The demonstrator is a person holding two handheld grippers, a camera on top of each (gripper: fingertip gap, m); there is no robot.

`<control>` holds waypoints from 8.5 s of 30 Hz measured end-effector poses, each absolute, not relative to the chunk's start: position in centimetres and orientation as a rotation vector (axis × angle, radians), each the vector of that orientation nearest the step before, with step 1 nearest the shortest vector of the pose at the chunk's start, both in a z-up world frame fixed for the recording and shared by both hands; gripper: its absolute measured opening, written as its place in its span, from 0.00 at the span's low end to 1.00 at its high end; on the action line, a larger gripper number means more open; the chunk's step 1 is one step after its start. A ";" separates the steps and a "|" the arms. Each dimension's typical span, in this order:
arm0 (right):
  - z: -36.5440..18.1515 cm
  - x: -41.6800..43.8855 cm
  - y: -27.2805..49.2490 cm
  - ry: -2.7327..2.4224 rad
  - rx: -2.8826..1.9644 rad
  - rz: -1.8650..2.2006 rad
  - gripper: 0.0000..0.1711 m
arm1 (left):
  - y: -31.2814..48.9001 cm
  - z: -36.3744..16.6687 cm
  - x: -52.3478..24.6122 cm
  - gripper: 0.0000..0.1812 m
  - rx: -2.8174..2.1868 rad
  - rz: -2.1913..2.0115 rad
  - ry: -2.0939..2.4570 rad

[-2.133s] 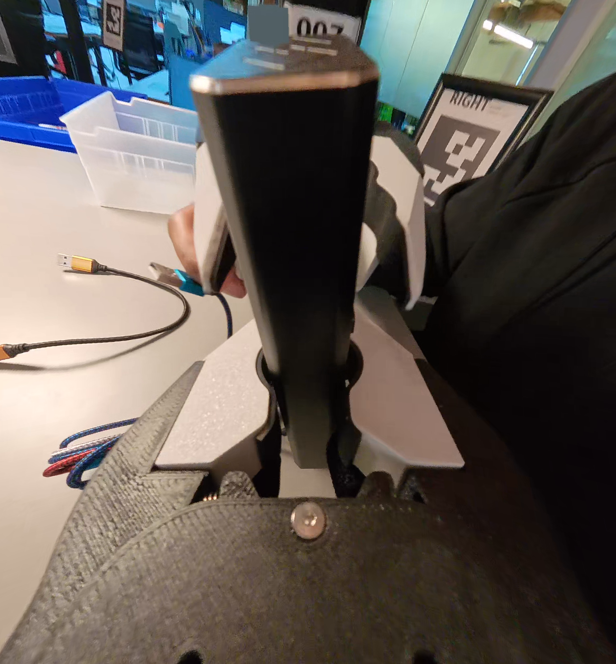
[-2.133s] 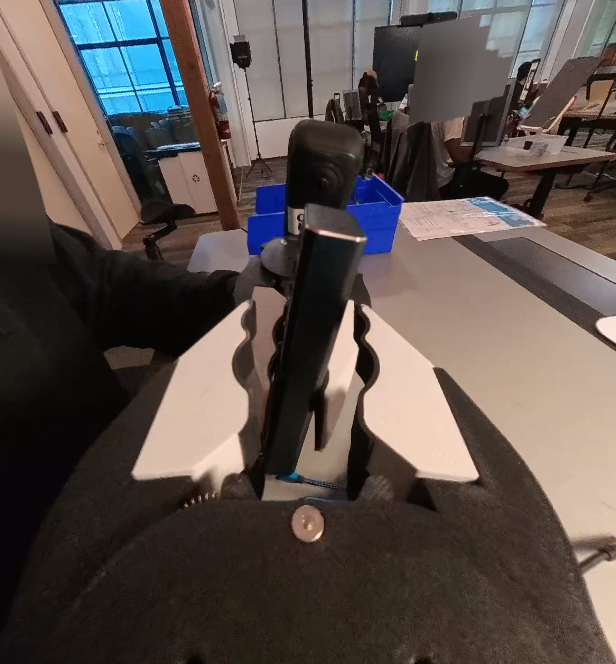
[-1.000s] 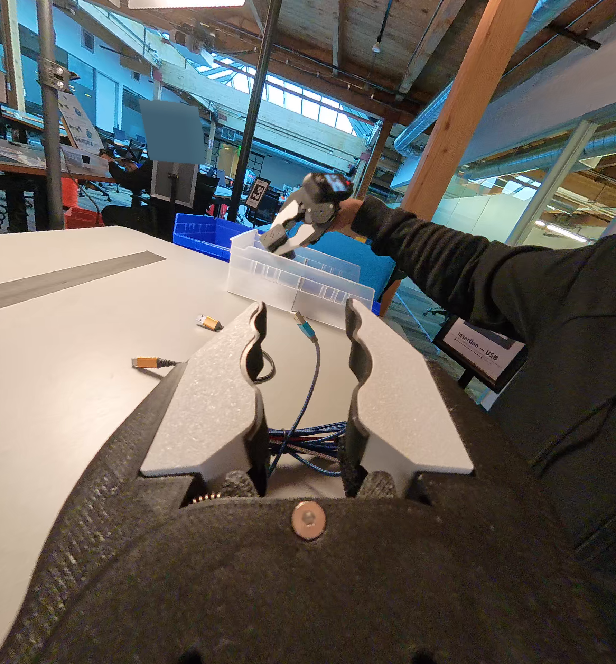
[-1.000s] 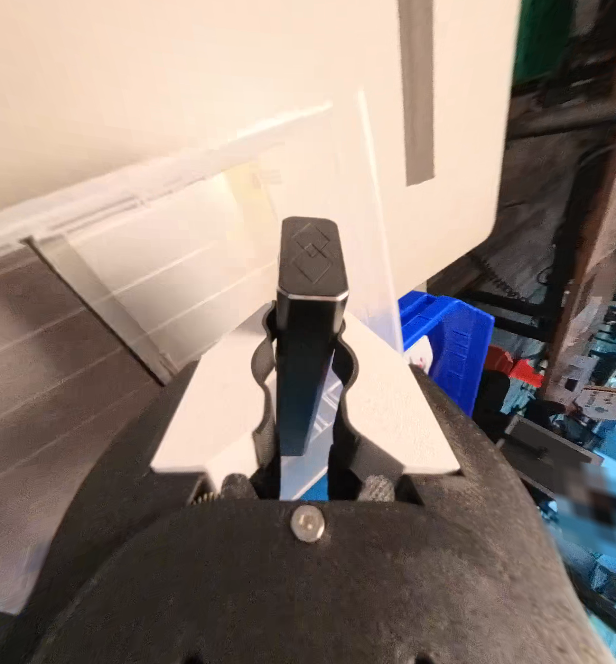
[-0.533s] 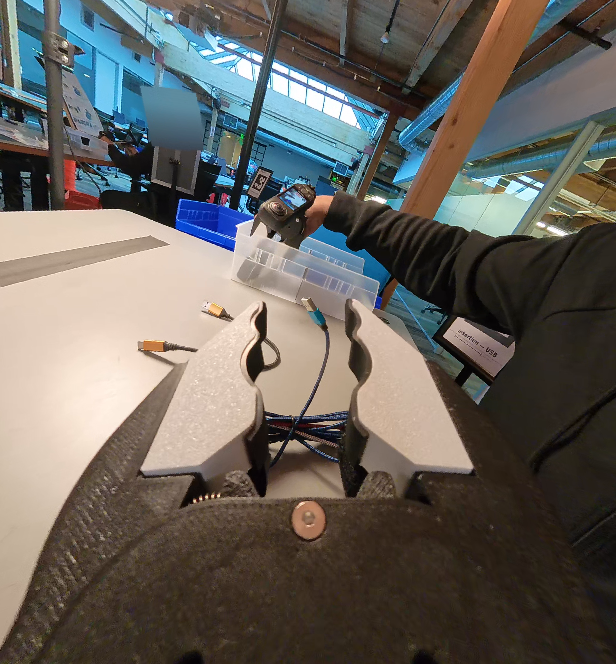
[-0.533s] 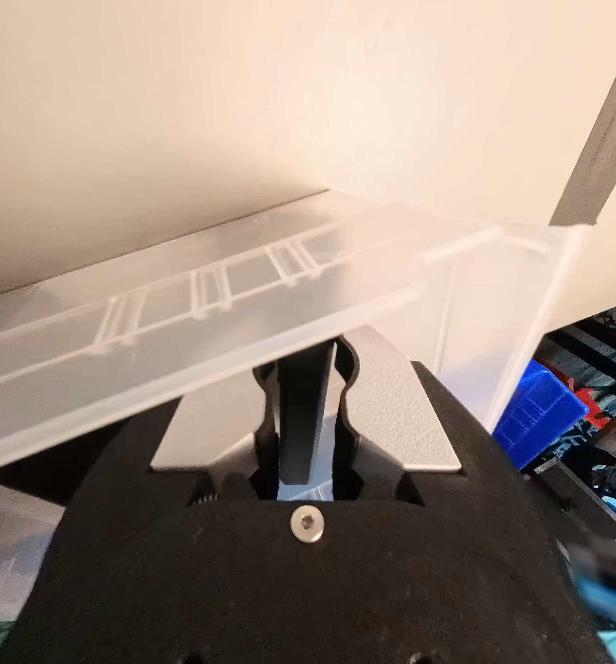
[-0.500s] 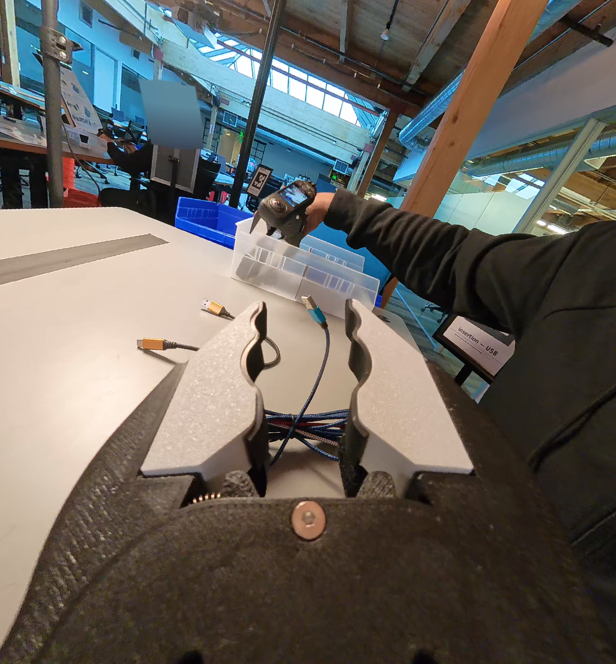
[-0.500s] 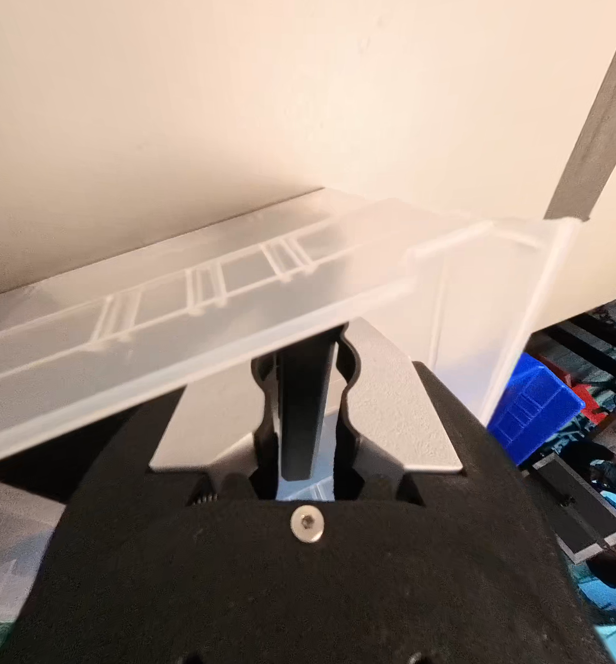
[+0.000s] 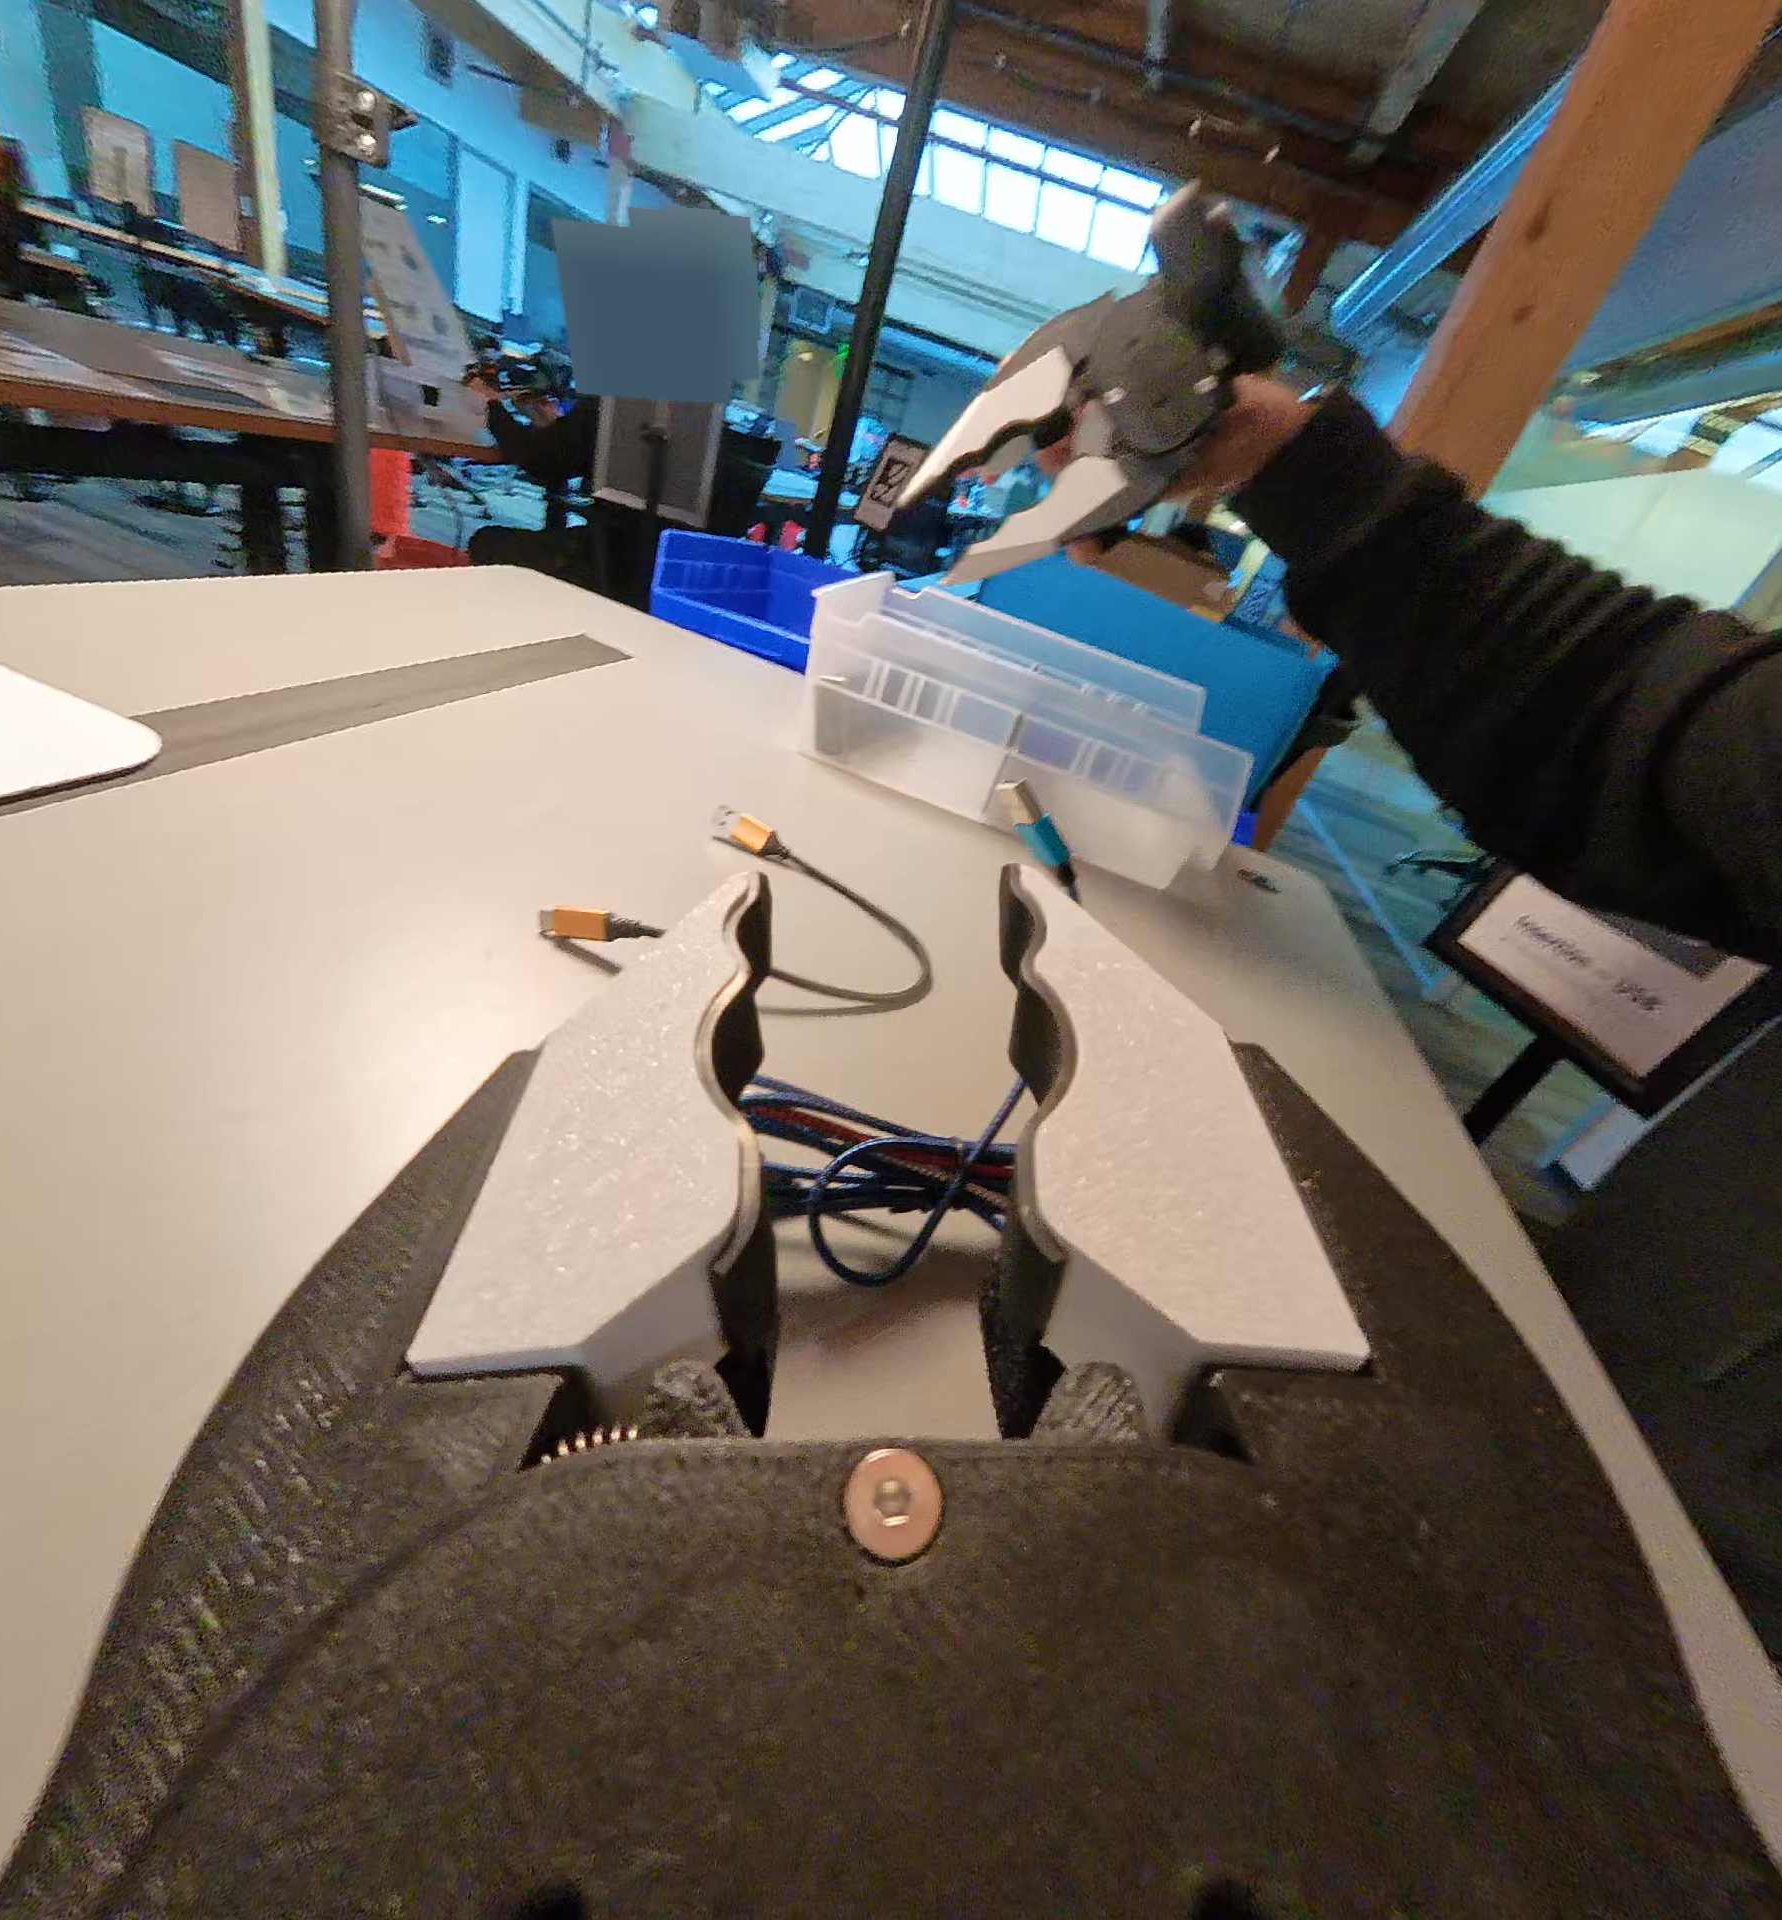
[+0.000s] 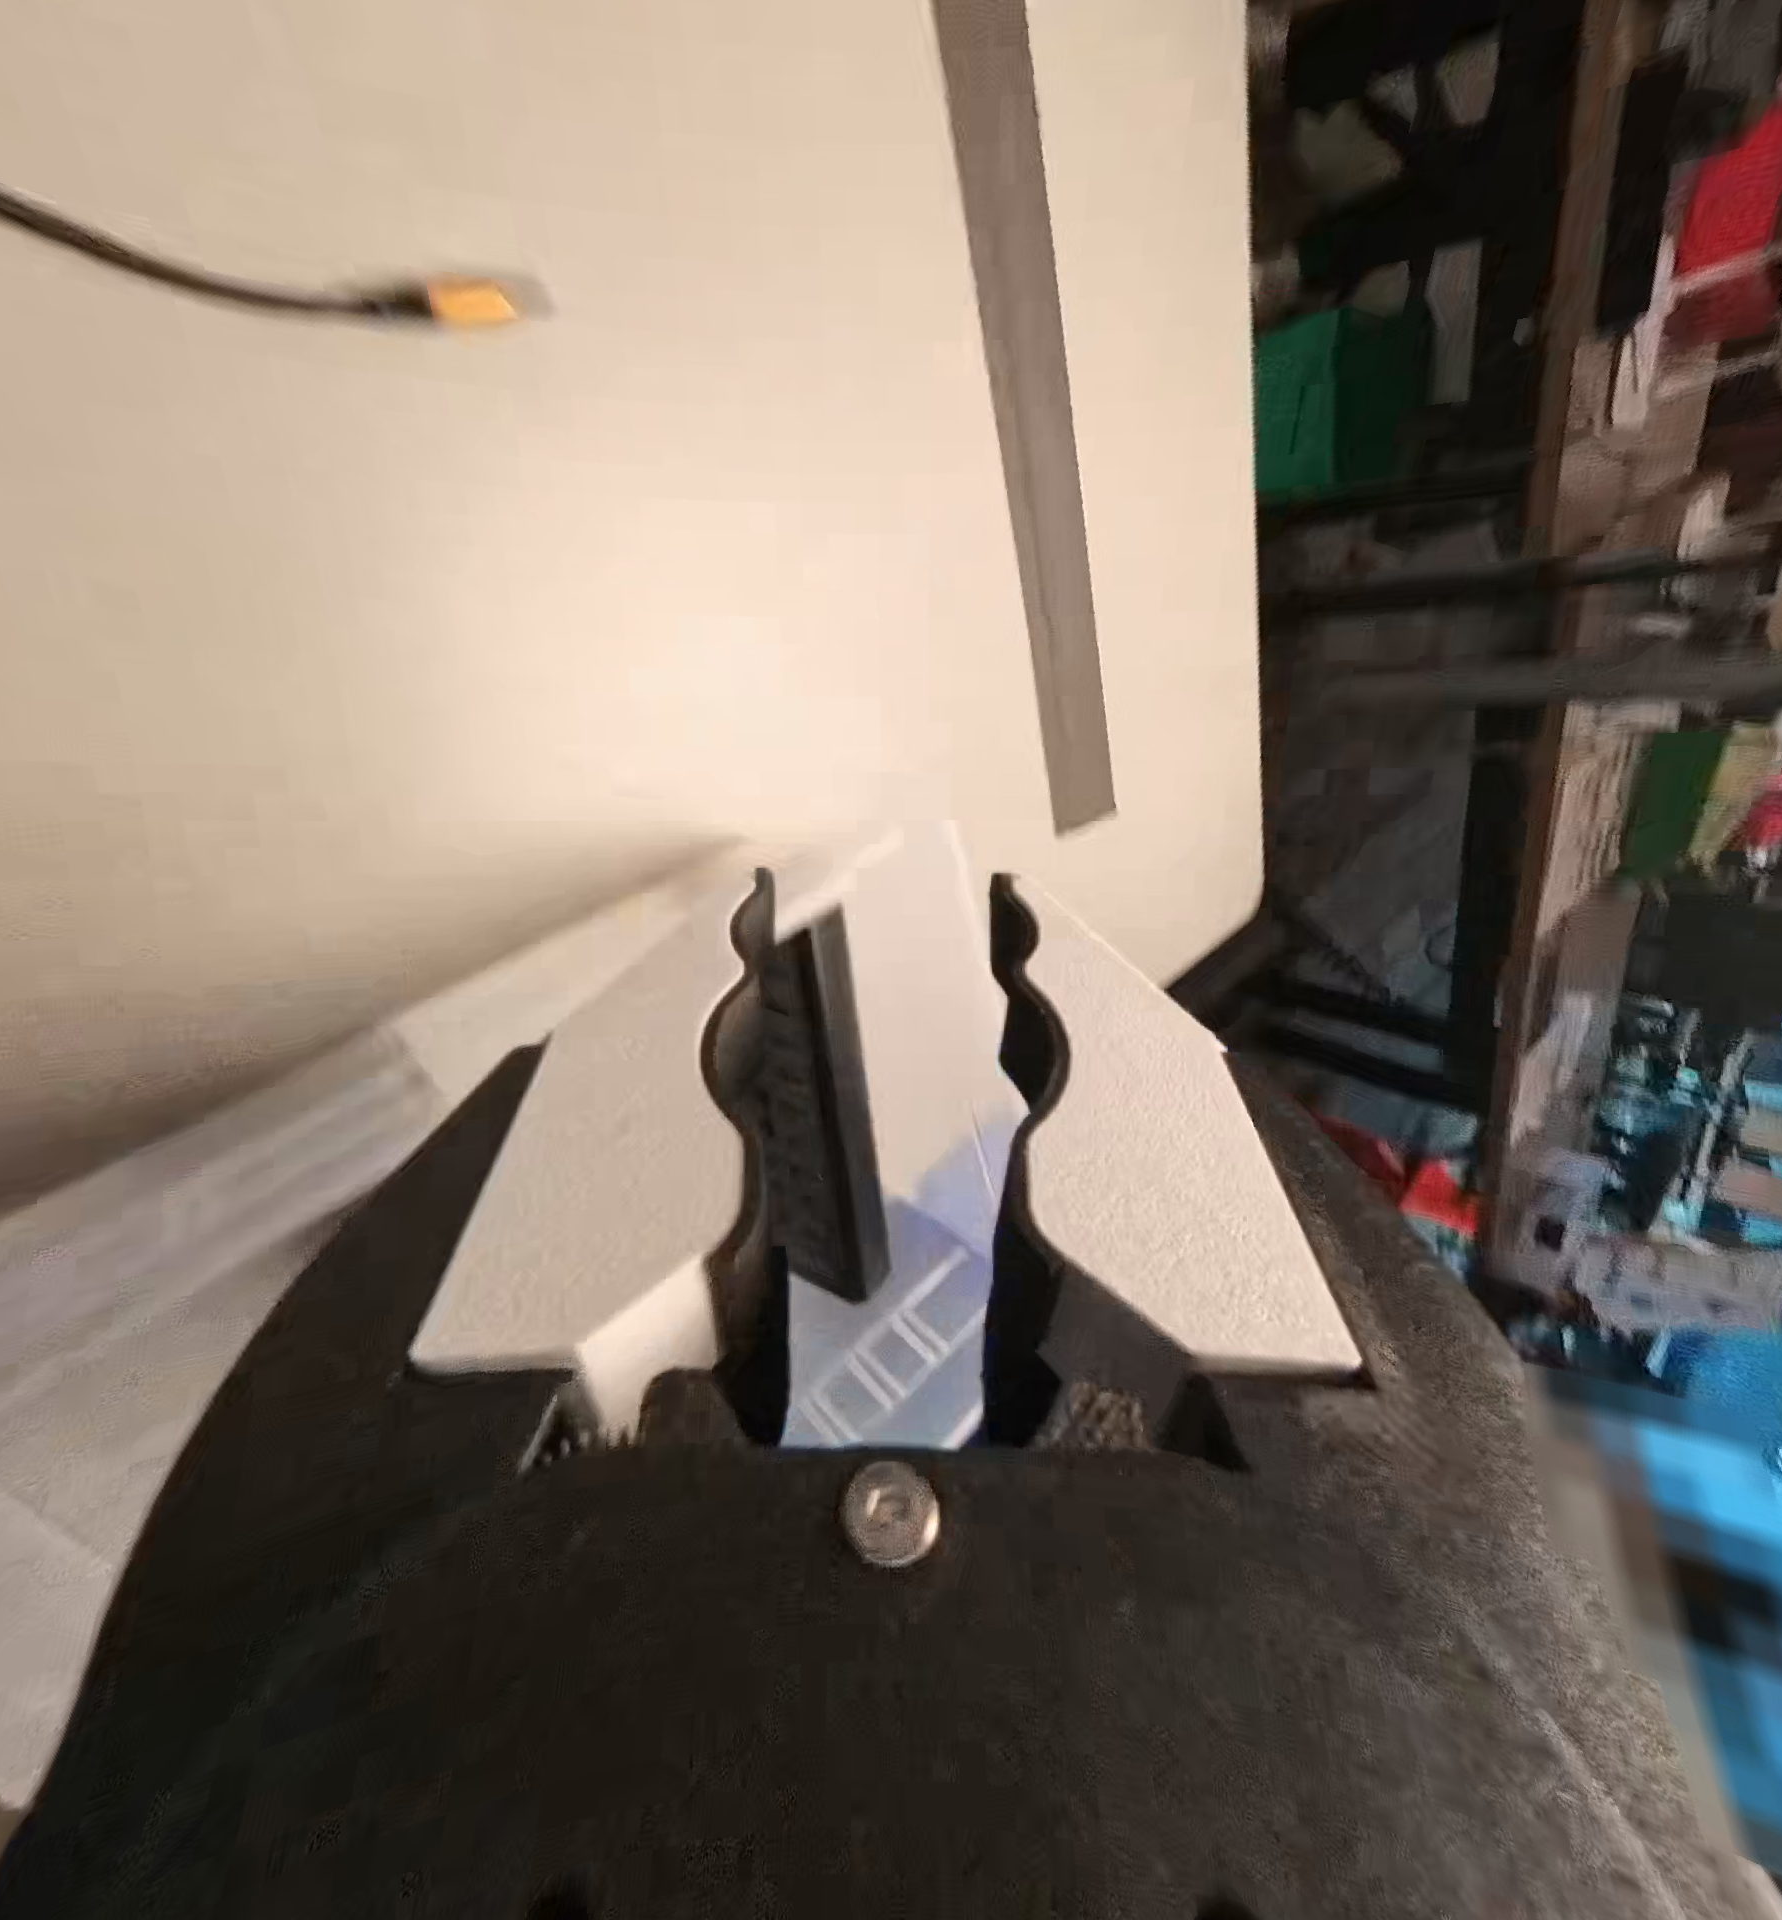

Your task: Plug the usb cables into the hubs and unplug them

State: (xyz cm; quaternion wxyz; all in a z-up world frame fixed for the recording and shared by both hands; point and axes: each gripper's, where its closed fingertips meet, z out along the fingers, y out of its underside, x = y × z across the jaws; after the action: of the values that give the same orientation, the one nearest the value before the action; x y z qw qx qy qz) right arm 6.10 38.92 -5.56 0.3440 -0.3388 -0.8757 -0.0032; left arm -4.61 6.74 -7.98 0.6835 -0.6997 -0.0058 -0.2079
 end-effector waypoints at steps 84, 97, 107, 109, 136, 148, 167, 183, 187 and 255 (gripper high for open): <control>-8.6 23.6 32.7 -1.680 -1.652 0.495 0.02 | 7.6 -10.7 -4.9 0.25 -1.690 -0.465 -0.083; 4.9 26.2 38.1 -1.329 -1.466 0.563 0.01 | 7.6 -10.7 -4.9 0.25 -1.690 -0.470 -0.088; -5.2 24.8 41.9 -1.380 -1.745 0.582 0.01 | 7.6 -10.7 -4.9 0.25 -1.691 -0.467 -0.085; -8.3 25.5 43.7 -1.355 -1.879 0.550 0.01 | 7.6 -10.7 -4.9 0.25 -1.691 -0.469 -0.088; -14.9 6.7 11.3 -1.926 -1.643 1.182 0.35 | 7.7 -11.1 -5.0 0.25 -1.720 -0.418 -0.096; -19.5 1.2 6.2 -2.170 -1.615 0.961 0.22 | 7.0 -11.3 -4.9 0.25 -1.737 -0.424 -0.086; -3.8 13.3 26.9 -1.656 -1.398 0.559 0.04 | 6.4 -11.2 -5.6 0.25 -1.730 -0.432 -0.105; -12.4 25.2 44.2 -2.187 -0.925 -0.229 0.04 | 6.2 -11.0 -6.6 0.25 -1.701 -0.417 -0.163; -13.4 23.2 44.0 -2.265 -0.816 -0.297 0.05 | 6.2 -11.1 -6.9 0.25 -1.697 -0.440 -0.184; -13.7 33.2 42.2 -1.861 -1.761 -0.039 0.15 | 6.2 -11.5 -6.3 0.25 -1.737 -0.426 -0.154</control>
State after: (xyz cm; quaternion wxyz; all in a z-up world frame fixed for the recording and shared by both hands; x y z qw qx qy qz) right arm 33.17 42.16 -13.70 0.2857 -0.6586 -0.6960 -0.0147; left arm -6.33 6.18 -11.48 0.6237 -0.7564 -0.0671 -0.1854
